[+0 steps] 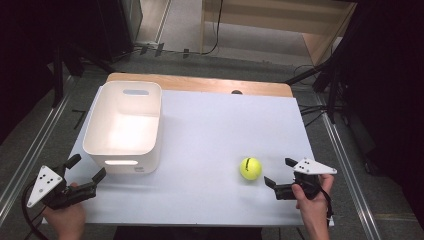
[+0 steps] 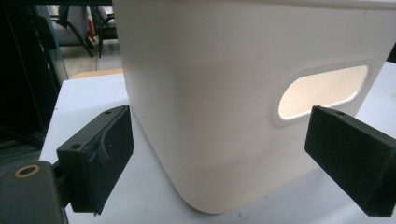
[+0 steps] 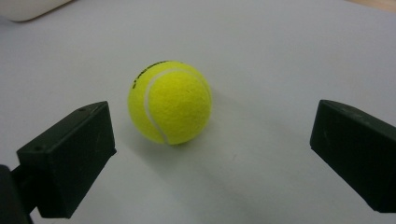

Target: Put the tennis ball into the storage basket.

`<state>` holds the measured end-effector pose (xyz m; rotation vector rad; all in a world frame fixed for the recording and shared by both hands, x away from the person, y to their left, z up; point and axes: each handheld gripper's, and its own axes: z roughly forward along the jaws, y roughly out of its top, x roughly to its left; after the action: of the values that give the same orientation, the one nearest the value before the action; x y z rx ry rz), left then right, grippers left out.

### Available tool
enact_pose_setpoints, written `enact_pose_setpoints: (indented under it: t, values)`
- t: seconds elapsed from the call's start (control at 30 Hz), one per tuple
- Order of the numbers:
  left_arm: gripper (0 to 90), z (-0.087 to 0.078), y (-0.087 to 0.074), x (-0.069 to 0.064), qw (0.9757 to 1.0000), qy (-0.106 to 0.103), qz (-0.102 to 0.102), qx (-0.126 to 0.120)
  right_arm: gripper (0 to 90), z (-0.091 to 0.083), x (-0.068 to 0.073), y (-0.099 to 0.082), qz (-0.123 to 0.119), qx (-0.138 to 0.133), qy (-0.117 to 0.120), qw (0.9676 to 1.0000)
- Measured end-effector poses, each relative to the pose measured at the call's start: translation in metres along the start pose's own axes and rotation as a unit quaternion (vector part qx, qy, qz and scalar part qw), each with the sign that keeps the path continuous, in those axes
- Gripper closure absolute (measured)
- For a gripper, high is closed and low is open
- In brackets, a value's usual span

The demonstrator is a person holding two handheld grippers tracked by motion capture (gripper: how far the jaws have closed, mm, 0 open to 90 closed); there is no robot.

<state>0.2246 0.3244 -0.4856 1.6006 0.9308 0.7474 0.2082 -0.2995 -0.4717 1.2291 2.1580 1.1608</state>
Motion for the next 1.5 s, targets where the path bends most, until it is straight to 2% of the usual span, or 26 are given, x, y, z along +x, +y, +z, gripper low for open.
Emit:
enact_pose_setpoints:
  t: [0.13,0.4,0.5,0.93,1.0,1.17,1.33,1.43,1.5]
  values:
    - [7.9,0.0,0.0,0.0,1.0,0.0,0.0,0.0,0.0,0.003,0.004,0.005,-0.011,0.013,0.007,0.9998]
    - [7.9,0.001,0.0,0.0,1.0,0.005,-0.001,0.005,0.0,0.008,0.007,0.013,-0.015,0.029,0.022,0.9992]
    - [7.9,0.001,0.0,0.0,1.0,0.004,-0.001,0.005,0.0,0.012,0.009,0.017,-0.022,0.044,0.029,0.9983]
    - [7.9,0.001,0.0,-0.001,0.9999,0.006,0.002,0.008,0.0,0.03,0.019,0.03,-0.043,0.068,0.056,0.9952]
    - [7.9,0.001,0.0,-0.001,0.9999,0.006,0.003,0.01,0.0,0.034,0.021,0.031,-0.048,0.074,0.052,0.9948]
    - [7.9,0.002,0.0,-0.002,0.9999,0.007,0.006,0.01,0.0,0.04,0.023,0.033,-0.044,0.083,0.054,0.9941]
    - [7.9,0.001,0.0,-0.001,0.9999,0.007,0.004,0.011,0.0,0.048,0.024,0.033,-0.044,0.104,0.052,0.9923]
    - [7.9,0.001,0.0,-0.002,0.9999,0.007,0.005,0.011,5.3,0.05,0.025,0.033,-0.042,0.11,0.04,0.9922]
    - [7.9,0.001,0.0,-0.002,0.9999,0.007,0.006,0.011,5.4,0.053,0.025,0.034,-0.037,0.115,0.04,0.9918]
